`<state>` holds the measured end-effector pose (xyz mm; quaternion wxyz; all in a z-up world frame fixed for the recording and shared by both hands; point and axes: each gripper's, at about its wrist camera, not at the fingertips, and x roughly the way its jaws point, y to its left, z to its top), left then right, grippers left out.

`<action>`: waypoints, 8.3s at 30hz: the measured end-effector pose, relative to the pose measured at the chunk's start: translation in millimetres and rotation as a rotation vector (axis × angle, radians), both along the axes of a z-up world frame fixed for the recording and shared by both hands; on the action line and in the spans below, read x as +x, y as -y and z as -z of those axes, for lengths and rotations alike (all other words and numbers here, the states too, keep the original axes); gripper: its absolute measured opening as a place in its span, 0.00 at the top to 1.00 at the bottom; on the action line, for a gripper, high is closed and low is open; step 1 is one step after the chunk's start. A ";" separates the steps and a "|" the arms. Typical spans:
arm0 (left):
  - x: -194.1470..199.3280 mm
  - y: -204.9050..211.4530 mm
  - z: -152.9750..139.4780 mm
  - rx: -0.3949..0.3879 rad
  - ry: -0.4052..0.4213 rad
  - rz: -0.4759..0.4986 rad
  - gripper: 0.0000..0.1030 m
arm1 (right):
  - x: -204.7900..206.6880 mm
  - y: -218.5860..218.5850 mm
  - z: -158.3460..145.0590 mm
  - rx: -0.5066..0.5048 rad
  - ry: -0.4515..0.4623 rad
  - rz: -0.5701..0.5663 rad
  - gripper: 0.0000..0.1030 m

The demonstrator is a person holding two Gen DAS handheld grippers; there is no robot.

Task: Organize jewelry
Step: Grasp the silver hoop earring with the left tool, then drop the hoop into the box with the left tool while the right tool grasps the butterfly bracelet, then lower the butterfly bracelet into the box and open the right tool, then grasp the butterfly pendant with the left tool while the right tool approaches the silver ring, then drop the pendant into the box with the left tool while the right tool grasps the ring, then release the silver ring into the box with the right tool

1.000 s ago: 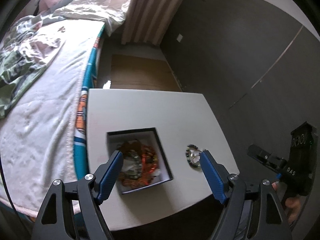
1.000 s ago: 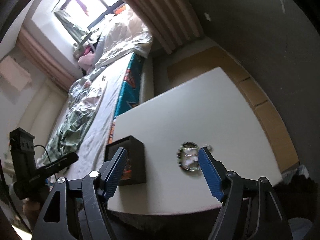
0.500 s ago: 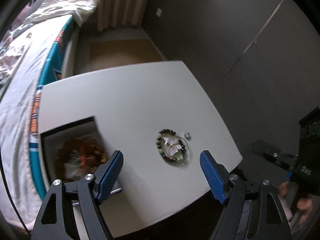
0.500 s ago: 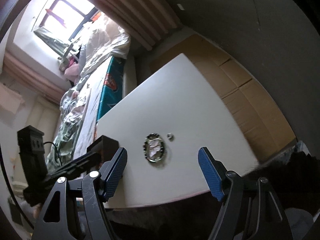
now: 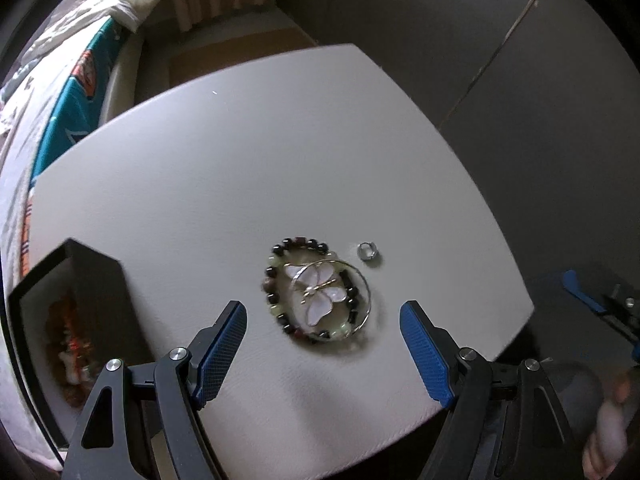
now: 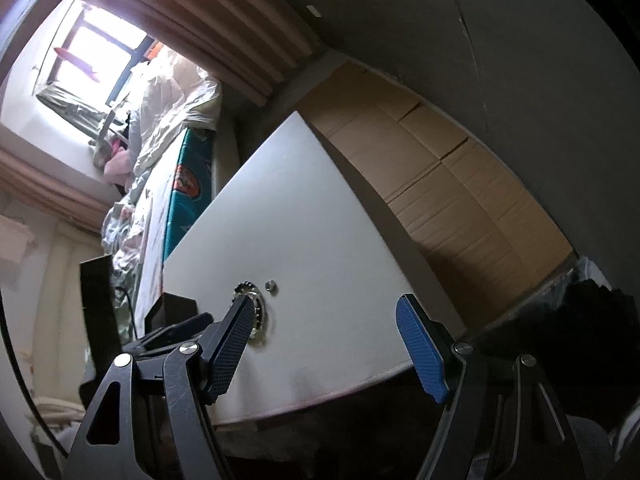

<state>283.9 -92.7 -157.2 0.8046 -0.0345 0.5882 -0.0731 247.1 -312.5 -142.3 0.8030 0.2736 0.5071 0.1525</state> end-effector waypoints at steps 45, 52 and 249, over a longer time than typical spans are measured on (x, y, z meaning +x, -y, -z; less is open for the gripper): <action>-32.1 -103.2 -58.4 -0.025 0.170 -0.052 0.50 | 23.1 -111.0 5.6 -0.128 -0.014 -0.186 0.66; -42.5 -148.4 -54.6 -0.051 0.178 -0.079 0.50 | 33.5 -148.6 25.8 -0.215 -0.069 -0.203 0.82; -106.3 -238.8 -111.5 -0.115 0.162 -0.337 0.45 | -33.5 -295.2 -84.7 -0.248 0.273 -0.536 0.41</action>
